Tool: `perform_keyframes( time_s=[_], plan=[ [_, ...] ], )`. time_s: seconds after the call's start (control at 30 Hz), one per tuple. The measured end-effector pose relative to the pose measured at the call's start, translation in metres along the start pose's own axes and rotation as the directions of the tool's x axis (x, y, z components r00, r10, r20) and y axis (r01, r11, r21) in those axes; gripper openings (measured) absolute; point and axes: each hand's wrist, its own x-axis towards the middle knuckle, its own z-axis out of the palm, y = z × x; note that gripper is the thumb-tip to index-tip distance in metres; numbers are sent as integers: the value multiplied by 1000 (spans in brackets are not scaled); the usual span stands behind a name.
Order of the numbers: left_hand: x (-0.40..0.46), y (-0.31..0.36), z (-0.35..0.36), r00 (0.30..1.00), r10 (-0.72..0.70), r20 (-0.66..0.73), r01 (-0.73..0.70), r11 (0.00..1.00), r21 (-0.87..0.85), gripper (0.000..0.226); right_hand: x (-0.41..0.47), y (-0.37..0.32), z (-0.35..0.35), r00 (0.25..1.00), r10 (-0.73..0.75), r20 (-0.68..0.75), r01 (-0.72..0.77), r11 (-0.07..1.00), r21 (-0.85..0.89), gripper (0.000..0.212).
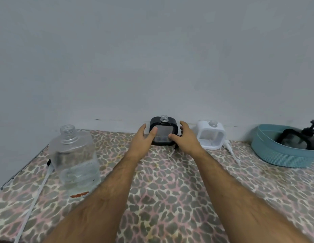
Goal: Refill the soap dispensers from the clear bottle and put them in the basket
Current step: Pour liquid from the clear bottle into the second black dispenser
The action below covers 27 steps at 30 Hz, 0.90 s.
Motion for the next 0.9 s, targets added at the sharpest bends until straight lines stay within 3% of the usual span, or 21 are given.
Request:
perform_keyframes(
  time_s=[0.1,0.2,0.3,0.47,0.8,0.9],
  plan=[
    [14,-1,4,1000,23,-15,-23,1000,-21,83,13,4,4,1000,26,8,-26,999,-21,79],
    [23,-2,7,999,53,12,-52,998,-34,77,20,6,8,1000,9,12,-9,1000,-12,60],
    [25,-3,12,995,92,22,-91,994,-55,55,21,5,11,1000,-20,1,20,1000,-4,52],
    [16,8,11,994,108,9,-107,991,-82,39,16,2,10,999,-50,-17,51,998,44,44],
    [-26,35,-1,978,208,-32,-210,975,-73,66,-25,-21,-12,987,-136,-79,145,982,118,42],
    [-51,41,-2,973,230,-33,-232,969,-85,55,-47,-24,-18,984,-148,-100,160,979,129,43]
  ],
)
